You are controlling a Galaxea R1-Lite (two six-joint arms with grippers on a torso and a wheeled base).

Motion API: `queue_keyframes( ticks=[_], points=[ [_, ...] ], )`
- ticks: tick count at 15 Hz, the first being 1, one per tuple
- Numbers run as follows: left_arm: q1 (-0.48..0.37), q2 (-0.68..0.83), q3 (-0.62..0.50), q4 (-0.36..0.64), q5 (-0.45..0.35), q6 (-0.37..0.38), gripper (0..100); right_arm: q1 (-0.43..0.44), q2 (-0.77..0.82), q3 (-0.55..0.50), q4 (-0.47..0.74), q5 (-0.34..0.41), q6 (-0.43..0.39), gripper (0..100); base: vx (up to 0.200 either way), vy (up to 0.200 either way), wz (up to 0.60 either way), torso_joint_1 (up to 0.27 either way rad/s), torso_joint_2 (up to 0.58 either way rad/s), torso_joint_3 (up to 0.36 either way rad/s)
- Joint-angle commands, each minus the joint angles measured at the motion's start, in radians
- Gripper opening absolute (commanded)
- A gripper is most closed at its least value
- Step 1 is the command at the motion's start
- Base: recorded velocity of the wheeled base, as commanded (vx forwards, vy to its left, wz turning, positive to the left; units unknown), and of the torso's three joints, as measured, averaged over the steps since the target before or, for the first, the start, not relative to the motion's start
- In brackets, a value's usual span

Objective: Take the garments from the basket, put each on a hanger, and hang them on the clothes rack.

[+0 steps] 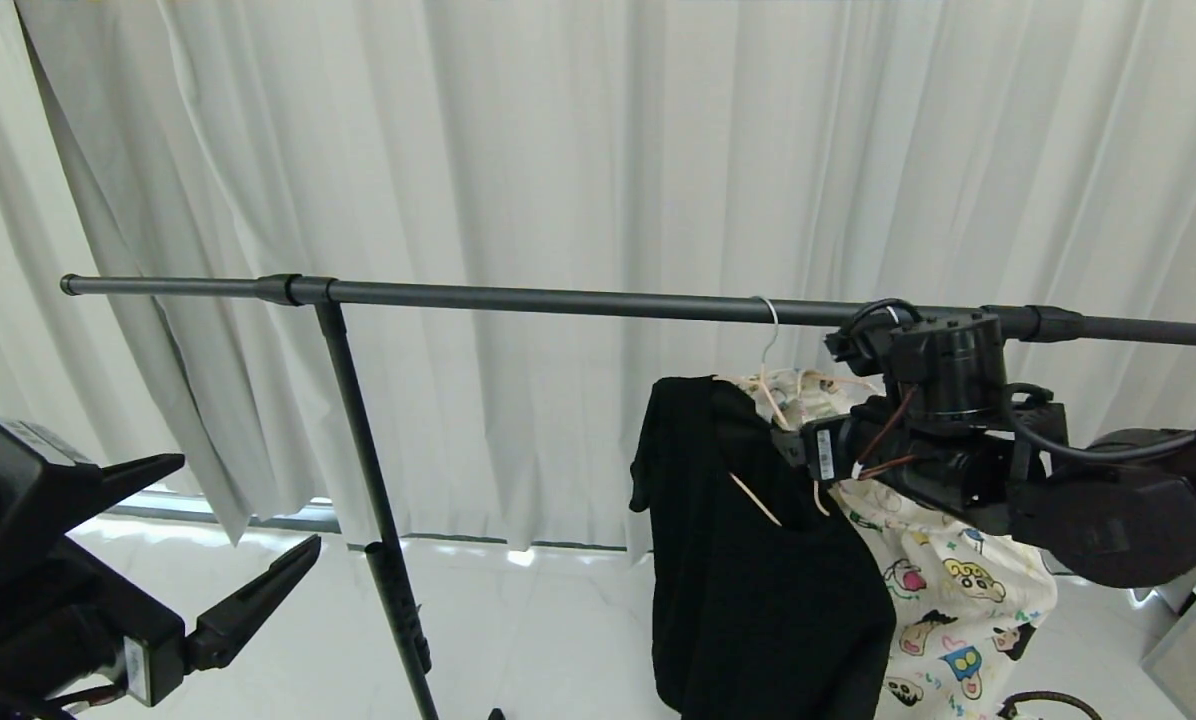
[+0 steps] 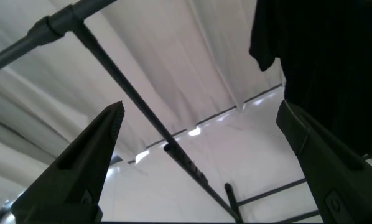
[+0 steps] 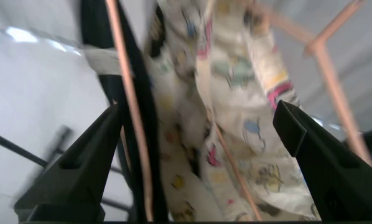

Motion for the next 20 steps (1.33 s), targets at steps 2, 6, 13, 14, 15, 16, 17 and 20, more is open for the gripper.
queue_keyframes(
  ticks=[2,6,13,14,15,16,17,20],
  points=[
    [0.032,0.005,0.0,0.0,0.026,-0.005,100,0.004,-0.132,0.088,-0.084,0.082,0.019,100,0.0,0.0,0.0,0.0,0.0,0.0],
    [0.042,-0.004,0.04,0.0,0.028,-0.007,100,-0.01,-0.231,0.162,-0.141,0.127,0.009,100,0.0,0.0,0.0,0.0,0.0,0.0],
    [0.308,-0.138,0.298,0.0,0.028,-0.047,100,-0.427,-0.551,0.469,-0.138,0.131,-0.115,100,0.0,0.0,0.0,0.0,0.0,0.0],
    [0.33,-0.175,0.346,0.0,0.028,-0.05,100,-0.481,-0.597,0.525,-0.137,0.133,-0.115,100,0.0,0.0,0.0,0.0,0.0,0.0],
    [0.341,-0.219,0.367,0.017,0.028,-0.05,100,-0.53,-0.643,0.59,-0.137,0.133,-0.115,100,0.0,0.0,0.0,0.0,0.0,0.0],
    [0.344,-0.284,0.367,0.097,0.028,-0.05,100,-0.569,-0.705,0.683,-0.137,0.133,-0.118,100,0.0,0.0,0.0,0.0,0.0,0.0],
    [0.345,-0.339,0.367,0.158,0.028,-0.048,100,-0.579,-0.755,0.763,-0.138,0.13,-0.119,100,0.0,0.0,0.0,0.0,0.0,0.0],
    [0.345,-0.475,0.358,0.327,0.058,-0.053,100,-0.596,-0.896,0.949,-0.101,0.092,-0.155,100,-0.133,0.0,0.0,-0.002,0.0,0.003]
  ],
)
